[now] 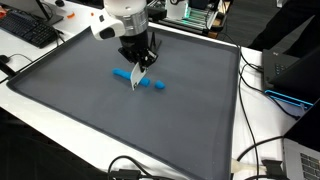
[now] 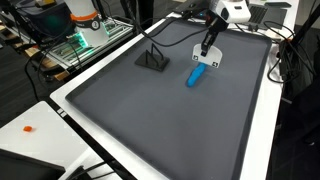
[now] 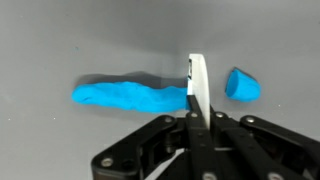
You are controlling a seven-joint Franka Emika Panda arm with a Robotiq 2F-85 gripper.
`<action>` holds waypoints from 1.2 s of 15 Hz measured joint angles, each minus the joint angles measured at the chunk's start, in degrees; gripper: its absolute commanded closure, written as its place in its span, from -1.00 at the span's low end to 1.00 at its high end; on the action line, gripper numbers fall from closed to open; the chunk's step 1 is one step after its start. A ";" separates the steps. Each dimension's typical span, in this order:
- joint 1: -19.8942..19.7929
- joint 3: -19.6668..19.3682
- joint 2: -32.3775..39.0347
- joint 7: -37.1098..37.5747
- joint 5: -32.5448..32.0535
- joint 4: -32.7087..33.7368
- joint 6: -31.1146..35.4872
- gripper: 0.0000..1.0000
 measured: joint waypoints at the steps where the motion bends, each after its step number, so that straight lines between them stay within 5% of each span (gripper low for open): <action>1: 0.00 0.00 0.14 -0.08 -0.10 0.01 0.00 0.98; 18: 0.08 0.01 1.67 -1.16 -0.94 0.17 0.17 0.98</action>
